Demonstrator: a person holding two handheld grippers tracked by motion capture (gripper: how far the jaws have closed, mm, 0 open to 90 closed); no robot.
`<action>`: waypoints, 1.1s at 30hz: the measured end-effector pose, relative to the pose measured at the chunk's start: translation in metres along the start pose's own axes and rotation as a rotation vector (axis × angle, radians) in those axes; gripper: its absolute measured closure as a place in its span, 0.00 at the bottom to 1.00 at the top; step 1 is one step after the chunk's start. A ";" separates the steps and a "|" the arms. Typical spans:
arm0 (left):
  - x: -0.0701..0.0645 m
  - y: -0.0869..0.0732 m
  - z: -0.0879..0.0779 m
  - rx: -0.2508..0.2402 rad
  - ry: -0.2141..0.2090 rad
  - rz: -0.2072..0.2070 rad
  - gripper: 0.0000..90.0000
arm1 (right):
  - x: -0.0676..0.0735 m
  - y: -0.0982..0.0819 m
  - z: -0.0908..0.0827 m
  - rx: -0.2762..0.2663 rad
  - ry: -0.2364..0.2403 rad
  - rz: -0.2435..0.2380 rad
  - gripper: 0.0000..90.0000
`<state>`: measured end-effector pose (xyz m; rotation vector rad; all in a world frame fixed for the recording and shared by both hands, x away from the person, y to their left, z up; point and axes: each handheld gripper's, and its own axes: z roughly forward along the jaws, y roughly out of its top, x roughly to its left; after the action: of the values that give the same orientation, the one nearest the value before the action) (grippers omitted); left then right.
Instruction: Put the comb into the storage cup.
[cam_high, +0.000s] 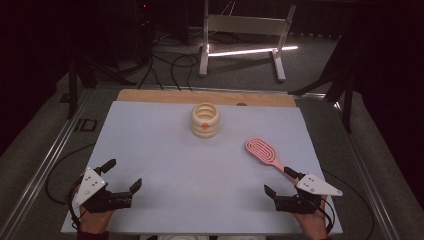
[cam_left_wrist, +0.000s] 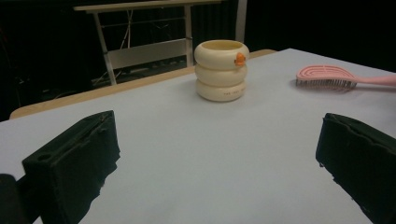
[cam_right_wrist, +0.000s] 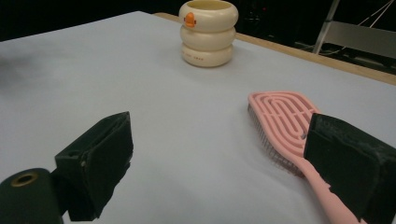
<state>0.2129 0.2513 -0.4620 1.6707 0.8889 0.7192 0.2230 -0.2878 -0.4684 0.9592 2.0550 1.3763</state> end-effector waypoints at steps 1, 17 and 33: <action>0.001 0.000 0.000 0.003 0.002 -0.002 0.00 | 0.000 0.000 0.000 0.004 0.004 0.005 0.09; 0.002 0.000 0.000 0.023 0.039 0.003 0.00 | -0.006 0.003 -0.002 -0.010 0.001 0.039 0.09; 0.006 0.000 -0.003 0.034 0.063 -0.034 0.00 | -0.011 0.032 -0.004 -0.023 0.012 0.059 0.09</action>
<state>0.2131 0.2578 -0.4611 1.6670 0.9764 0.7407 0.2356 -0.2906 -0.4374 1.0115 2.0305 1.4362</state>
